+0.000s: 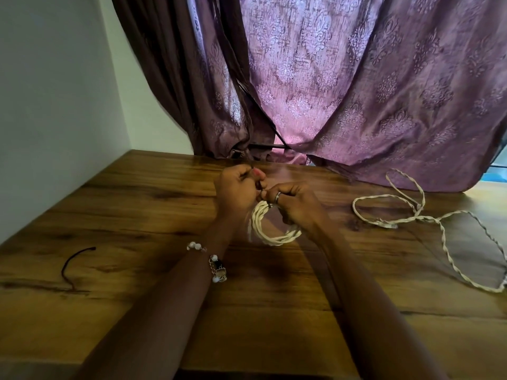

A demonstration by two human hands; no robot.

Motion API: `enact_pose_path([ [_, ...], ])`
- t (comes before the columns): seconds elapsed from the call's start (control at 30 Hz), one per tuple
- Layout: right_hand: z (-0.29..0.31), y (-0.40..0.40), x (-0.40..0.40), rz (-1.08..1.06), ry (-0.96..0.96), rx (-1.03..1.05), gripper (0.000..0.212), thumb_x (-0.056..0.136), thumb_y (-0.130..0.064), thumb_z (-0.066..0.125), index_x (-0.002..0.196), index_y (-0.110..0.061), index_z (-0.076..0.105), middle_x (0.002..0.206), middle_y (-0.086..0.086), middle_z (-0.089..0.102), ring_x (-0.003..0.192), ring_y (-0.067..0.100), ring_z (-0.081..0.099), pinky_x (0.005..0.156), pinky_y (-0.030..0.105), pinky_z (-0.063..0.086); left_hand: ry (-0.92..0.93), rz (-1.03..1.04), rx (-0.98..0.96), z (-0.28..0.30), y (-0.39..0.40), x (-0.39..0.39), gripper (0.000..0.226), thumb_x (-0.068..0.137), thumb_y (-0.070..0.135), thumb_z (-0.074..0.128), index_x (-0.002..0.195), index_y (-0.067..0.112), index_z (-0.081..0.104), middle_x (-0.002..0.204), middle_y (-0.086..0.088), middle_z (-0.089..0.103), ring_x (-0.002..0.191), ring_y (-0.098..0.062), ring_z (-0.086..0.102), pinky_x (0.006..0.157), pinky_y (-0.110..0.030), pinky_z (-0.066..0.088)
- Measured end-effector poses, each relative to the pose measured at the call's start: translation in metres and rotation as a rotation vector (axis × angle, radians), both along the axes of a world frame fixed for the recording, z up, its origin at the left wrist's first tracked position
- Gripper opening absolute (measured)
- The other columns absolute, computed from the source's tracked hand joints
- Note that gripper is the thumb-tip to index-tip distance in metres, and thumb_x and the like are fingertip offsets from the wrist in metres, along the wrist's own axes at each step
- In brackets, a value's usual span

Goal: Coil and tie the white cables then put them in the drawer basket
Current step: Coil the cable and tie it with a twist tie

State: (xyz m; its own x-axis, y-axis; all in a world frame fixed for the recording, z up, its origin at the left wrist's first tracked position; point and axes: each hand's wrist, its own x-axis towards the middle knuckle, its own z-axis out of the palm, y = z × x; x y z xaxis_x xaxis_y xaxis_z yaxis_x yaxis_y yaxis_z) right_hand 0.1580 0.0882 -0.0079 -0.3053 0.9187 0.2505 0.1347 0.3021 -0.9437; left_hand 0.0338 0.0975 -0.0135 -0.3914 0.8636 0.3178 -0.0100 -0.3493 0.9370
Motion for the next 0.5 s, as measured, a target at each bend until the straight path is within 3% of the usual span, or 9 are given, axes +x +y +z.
enact_pose_path([
  [0.17, 0.006, -0.002, -0.005, 0.021, -0.043, 0.042, 0.019, 0.090, 0.013, 0.049, 0.080, 0.006, 0.064, 0.040, -0.012, 0.050, 0.032, -0.002, 0.043, 0.036, 0.008, 0.029, -0.136, 0.026, -0.062, 0.002, 0.008, 0.000, 0.038, 0.085, -0.004, 0.054, 0.052, 0.012, 0.062, 0.053, -0.010, 0.056, 0.049, -0.022, 0.053, 0.051, -0.031, 0.045],
  [0.23, 0.004, 0.002, -0.004, -0.005, -0.043, 0.062, 0.019, 0.088, 0.012, 0.052, 0.078, 0.007, 0.067, 0.048, -0.009, 0.056, 0.034, 0.000, 0.042, 0.037, 0.011, 0.032, -0.163, 0.005, -0.079, 0.003, 0.008, 0.001, 0.036, 0.086, -0.001, 0.056, 0.053, 0.013, 0.064, 0.053, -0.008, 0.057, 0.050, -0.022, 0.054, 0.053, -0.031, 0.046],
  [0.37, -0.003, 0.007, -0.001, -0.116, 0.062, 0.055, 0.015, 0.085, 0.010, 0.056, 0.078, 0.012, 0.068, 0.054, -0.002, 0.062, 0.036, 0.005, 0.041, 0.037, 0.017, 0.034, -0.195, -0.154, -0.083, 0.008, 0.004, 0.005, 0.023, 0.094, 0.007, 0.054, 0.074, 0.005, 0.064, 0.060, -0.006, 0.059, 0.047, -0.016, 0.055, 0.045, -0.022, 0.046],
  [0.43, -0.005, 0.009, 0.000, -0.181, 0.106, 0.033, 0.017, 0.086, 0.008, 0.057, 0.074, 0.009, 0.069, 0.054, 0.001, 0.062, 0.035, 0.004, 0.041, 0.037, 0.016, 0.033, -0.187, -0.265, -0.063, 0.007, 0.002, 0.006, 0.015, 0.095, 0.008, 0.054, 0.086, 0.003, 0.065, 0.072, -0.009, 0.065, 0.059, -0.018, 0.059, 0.049, -0.023, 0.050],
  [0.5, -0.007, 0.013, 0.004, -0.248, 0.199, -0.020, 0.029, 0.088, 0.006, 0.057, 0.062, -0.003, 0.066, 0.047, -0.005, 0.059, 0.034, 0.003, 0.039, 0.037, 0.015, 0.032, -0.092, -0.394, -0.089, 0.006, 0.000, 0.007, 0.011, 0.091, 0.007, 0.058, 0.100, 0.005, 0.064, 0.090, -0.015, 0.066, 0.072, -0.021, 0.062, 0.061, -0.029, 0.055],
])
